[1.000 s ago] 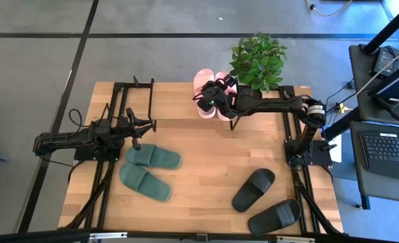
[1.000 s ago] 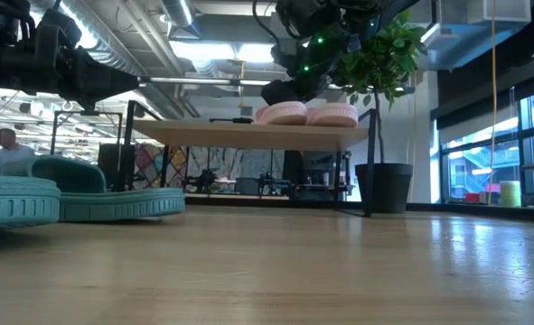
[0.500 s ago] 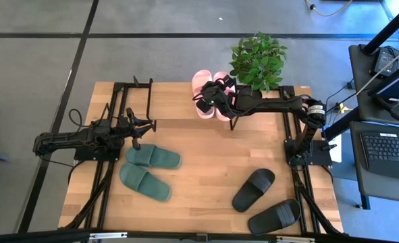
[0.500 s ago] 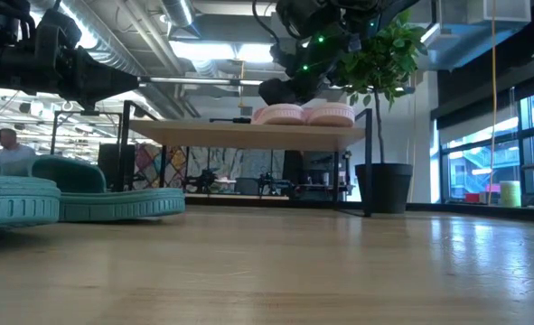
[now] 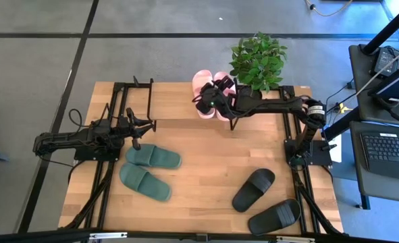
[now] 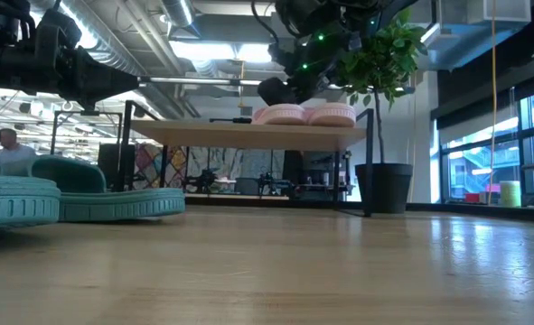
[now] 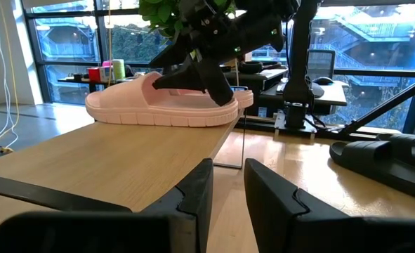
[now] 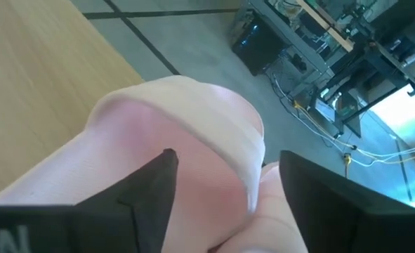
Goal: Pick and place slides into the shelf
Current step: Put the bottom black slide under the shelf
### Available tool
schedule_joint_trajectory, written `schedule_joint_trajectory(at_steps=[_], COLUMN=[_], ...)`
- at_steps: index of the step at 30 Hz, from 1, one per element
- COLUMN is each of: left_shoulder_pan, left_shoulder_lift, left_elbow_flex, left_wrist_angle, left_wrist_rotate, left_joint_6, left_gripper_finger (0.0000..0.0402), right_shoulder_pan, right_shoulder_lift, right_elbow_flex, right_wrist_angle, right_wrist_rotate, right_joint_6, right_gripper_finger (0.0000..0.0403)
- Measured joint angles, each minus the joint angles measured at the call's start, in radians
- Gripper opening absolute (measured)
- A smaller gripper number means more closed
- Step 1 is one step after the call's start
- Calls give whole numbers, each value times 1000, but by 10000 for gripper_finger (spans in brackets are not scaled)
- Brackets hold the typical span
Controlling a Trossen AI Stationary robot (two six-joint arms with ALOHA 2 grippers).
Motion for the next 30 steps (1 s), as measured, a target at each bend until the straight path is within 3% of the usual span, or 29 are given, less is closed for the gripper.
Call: schedule_joint_trajectory(at_steps=[8, 19, 30], left_shoulder_pan=[0, 0, 0], left_shoulder_lift=[0, 0, 0], left_elbow_flex=[0, 0, 0], left_wrist_angle=[0, 0, 1], left_wrist_rotate=[0, 0, 0], left_joint_6=[-3, 0, 1], left_gripper_finger=[76, 76, 76], right_shoulder_pan=[59, 226, 462], right_shoulder_lift=[0, -3, -57], right_elbow_flex=[68, 158, 157], right_wrist_angle=[-24, -315, -711], right_wrist_rotate=[53, 82, 50], right_joint_6=[-76, -61, 292], right_gripper_finger=[261, 261, 262])
